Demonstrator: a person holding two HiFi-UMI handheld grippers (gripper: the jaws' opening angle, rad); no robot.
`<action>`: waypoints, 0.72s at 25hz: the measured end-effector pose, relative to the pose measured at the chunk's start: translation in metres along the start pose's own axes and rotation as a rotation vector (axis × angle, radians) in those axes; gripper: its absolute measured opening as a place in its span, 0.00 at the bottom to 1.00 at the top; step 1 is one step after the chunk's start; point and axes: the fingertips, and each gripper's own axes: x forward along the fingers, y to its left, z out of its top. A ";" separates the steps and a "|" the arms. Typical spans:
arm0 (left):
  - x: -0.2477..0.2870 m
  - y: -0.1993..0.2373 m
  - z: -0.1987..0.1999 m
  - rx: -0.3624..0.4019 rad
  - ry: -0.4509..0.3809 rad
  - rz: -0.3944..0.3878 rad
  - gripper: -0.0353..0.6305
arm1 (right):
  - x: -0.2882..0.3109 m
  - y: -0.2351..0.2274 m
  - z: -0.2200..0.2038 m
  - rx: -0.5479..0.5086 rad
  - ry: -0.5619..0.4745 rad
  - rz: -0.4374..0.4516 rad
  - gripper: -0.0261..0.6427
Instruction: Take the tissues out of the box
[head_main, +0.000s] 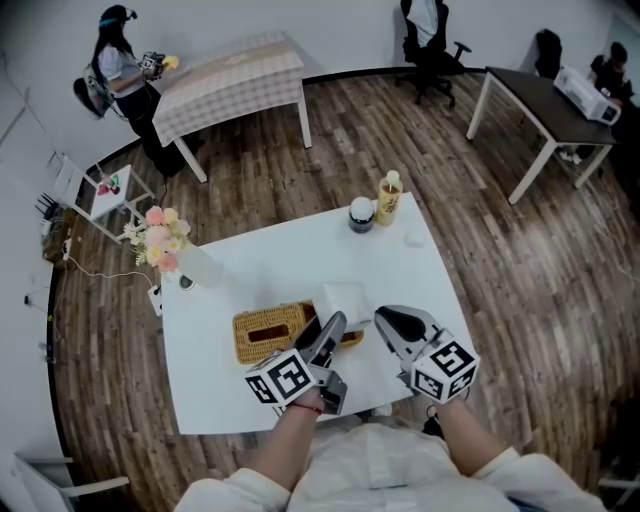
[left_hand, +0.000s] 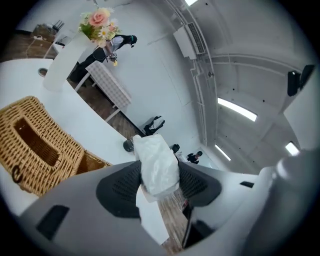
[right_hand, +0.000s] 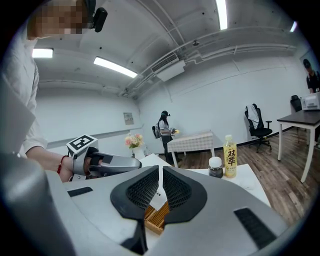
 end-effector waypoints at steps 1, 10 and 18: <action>0.001 -0.004 0.000 -0.017 -0.006 -0.023 0.39 | 0.000 0.002 0.001 -0.004 -0.002 0.000 0.10; 0.004 -0.018 -0.005 -0.236 -0.038 -0.112 0.39 | -0.009 0.022 0.022 -0.130 -0.047 -0.017 0.10; 0.011 -0.040 0.003 -0.342 -0.104 -0.240 0.39 | -0.014 0.024 0.030 -0.118 -0.063 -0.016 0.10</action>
